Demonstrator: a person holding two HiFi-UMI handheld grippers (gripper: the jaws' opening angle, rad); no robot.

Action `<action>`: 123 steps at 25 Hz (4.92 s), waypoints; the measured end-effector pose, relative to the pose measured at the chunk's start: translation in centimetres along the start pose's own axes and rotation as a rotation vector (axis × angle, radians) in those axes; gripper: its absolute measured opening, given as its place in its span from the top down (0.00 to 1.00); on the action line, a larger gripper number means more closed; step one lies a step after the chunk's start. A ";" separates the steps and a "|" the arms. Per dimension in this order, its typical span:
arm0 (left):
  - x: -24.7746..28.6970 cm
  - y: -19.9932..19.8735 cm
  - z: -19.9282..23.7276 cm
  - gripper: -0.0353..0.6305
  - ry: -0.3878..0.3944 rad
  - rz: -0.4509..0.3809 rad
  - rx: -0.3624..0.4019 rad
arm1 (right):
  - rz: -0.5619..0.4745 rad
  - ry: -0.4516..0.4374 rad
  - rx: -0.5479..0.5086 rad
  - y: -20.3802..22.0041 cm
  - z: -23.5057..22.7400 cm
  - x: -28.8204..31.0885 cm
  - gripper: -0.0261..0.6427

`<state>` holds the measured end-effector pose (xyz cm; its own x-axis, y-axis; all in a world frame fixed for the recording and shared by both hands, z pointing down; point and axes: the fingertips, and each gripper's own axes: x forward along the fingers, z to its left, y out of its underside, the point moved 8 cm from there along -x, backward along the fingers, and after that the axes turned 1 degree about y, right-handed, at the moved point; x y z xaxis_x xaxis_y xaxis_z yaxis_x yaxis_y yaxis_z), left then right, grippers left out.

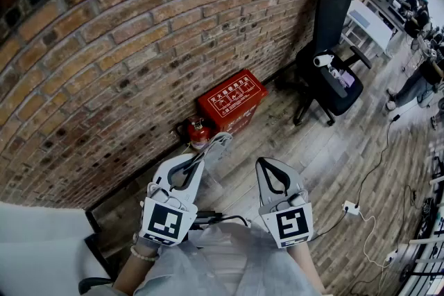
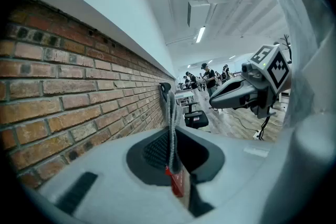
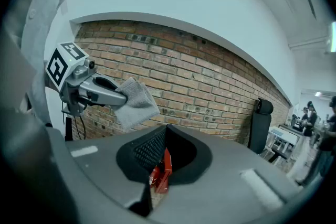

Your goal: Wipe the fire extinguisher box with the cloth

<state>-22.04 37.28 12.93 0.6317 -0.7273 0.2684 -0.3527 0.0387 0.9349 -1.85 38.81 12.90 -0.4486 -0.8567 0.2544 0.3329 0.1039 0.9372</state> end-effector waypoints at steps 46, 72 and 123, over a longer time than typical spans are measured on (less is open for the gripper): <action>-2.3 3.0 3.2 0.93 0.036 -0.032 -0.005 | 0.042 0.088 0.038 0.3 4.2 0.6 0.94; 20.7 -2.1 5.0 0.93 -0.086 0.074 -0.058 | 0.050 -0.084 0.064 5.8 -19.2 12.8 0.94; 45.1 8.7 8.6 0.93 -0.021 0.177 -0.268 | 0.146 -0.093 0.133 18.9 -29.2 29.9 0.94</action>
<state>-2.53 -1.08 31.15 0.5615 -0.7070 0.4300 -0.2593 0.3431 0.9028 15.19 0.40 31.27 -0.4803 -0.7779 0.4051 0.2905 0.2947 0.9104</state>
